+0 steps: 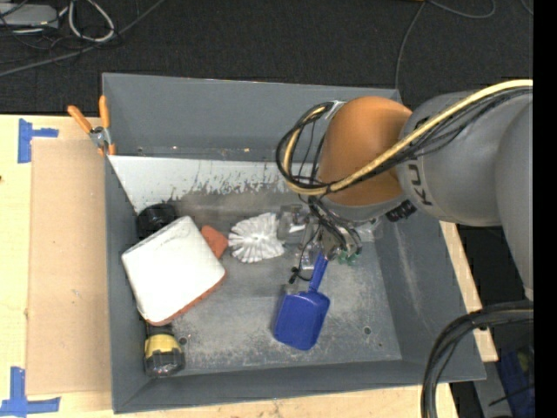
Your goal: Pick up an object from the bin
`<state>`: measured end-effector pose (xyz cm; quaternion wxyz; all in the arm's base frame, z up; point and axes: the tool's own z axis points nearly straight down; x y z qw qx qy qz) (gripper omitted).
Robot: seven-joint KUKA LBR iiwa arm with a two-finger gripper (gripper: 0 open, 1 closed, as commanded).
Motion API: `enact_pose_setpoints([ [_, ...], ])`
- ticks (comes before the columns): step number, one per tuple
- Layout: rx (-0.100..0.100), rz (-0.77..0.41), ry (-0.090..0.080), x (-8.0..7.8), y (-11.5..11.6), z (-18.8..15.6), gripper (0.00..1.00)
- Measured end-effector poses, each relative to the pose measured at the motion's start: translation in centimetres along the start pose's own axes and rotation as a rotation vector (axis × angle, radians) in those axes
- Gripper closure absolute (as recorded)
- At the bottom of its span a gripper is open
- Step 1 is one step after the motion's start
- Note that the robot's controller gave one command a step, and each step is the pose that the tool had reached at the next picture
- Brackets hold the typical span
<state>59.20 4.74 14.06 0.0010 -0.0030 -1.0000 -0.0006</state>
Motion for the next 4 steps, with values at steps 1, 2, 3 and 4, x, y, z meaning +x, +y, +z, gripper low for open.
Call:
enact_pose_setpoints([
  [1,0.0,0.0,0.0,0.0,0.0,0.0,0.0],
  [2,0.002,-0.165,-0.006,0.0,0.5,3.0,0.0],
  [3,0.001,-0.228,0.012,0.3,1.7,5.3,0.0],
  [4,-0.004,0.058,0.021,0.4,2.6,5.6,0.0],
])
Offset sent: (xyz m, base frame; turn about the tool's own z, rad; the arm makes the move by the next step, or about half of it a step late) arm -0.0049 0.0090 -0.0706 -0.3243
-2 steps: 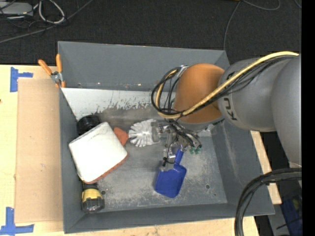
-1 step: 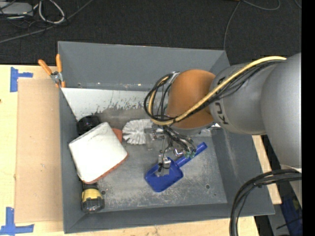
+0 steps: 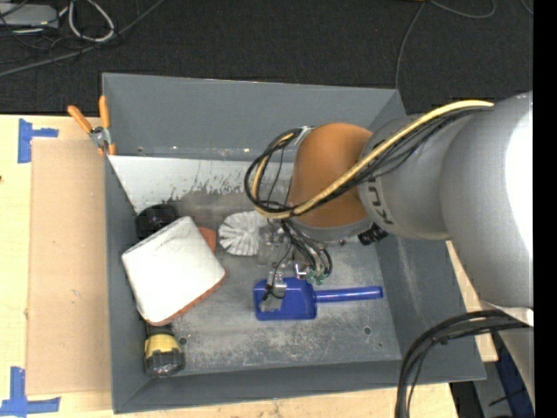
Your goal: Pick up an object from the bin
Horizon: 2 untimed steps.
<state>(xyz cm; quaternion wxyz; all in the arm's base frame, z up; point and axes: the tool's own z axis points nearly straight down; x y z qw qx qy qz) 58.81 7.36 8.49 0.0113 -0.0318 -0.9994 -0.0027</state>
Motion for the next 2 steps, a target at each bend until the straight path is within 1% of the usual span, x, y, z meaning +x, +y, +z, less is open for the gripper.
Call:
enact_pose_setpoints([
  [1,0.001,-0.236,-0.009,1.3,-2.6,0.7,0.0],
  [2,0.004,-0.391,-0.006,1.7,-4.1,1.0,0.0],
])
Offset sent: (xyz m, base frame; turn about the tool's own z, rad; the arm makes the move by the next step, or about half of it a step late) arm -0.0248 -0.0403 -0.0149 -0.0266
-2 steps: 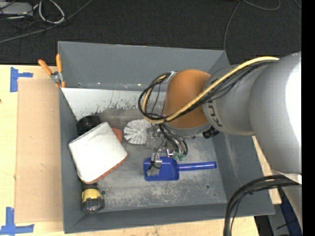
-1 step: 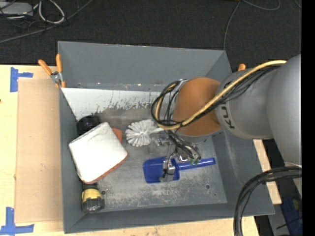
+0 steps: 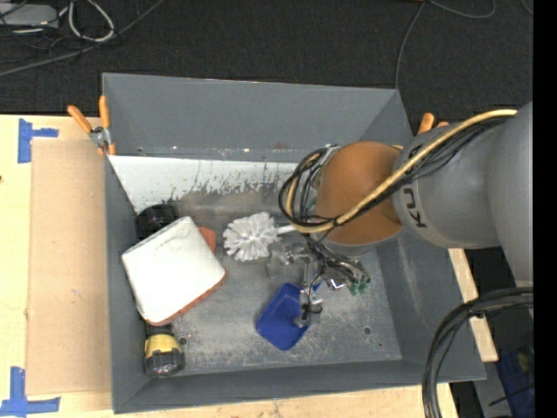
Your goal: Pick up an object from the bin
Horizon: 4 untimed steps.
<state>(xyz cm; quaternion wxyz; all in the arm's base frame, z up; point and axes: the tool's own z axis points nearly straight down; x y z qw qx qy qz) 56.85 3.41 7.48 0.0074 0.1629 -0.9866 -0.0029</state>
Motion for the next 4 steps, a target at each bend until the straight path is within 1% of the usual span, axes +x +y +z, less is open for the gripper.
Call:
enact_pose_setpoints([
  [1,-0.002,-0.119,0.003,1.0,4.4,0.6,1.0],
  [2,-0.002,-0.118,0.002,1.0,4.4,0.6,1.0],
  [3,-0.004,-0.114,0.009,3.0,3.7,-5.0,1.0],
  [4,-0.001,-0.11,-0.001,3.1,3.5,-10.1,1.0],
])
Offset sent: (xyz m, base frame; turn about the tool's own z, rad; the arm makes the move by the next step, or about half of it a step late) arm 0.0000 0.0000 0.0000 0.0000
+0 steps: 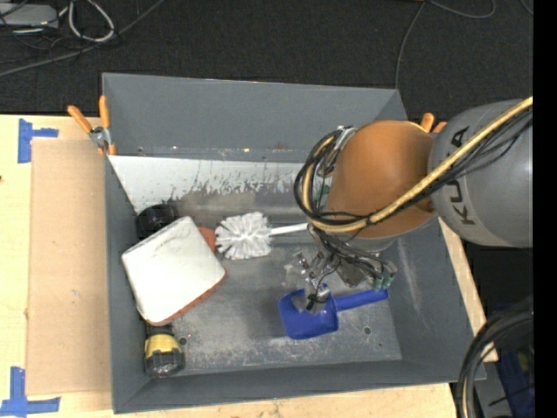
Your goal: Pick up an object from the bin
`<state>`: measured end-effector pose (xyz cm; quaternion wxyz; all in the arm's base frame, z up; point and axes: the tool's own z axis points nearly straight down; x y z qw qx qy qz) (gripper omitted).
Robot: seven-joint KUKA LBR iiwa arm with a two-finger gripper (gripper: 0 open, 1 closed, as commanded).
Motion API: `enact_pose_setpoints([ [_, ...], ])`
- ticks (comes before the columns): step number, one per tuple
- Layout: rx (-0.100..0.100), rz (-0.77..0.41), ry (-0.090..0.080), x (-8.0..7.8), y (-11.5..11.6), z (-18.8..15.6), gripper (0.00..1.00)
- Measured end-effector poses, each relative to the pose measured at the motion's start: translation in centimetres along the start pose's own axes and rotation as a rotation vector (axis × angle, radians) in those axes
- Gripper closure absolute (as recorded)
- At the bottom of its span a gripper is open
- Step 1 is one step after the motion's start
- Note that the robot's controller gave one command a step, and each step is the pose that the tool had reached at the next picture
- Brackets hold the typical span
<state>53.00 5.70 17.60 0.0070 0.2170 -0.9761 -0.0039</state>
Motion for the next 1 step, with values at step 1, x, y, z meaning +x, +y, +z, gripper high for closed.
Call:
enact_pose_setpoints([
  [1,-0.002,0.027,0.007,-0.08,-0.44,-4.52,1.0],
])
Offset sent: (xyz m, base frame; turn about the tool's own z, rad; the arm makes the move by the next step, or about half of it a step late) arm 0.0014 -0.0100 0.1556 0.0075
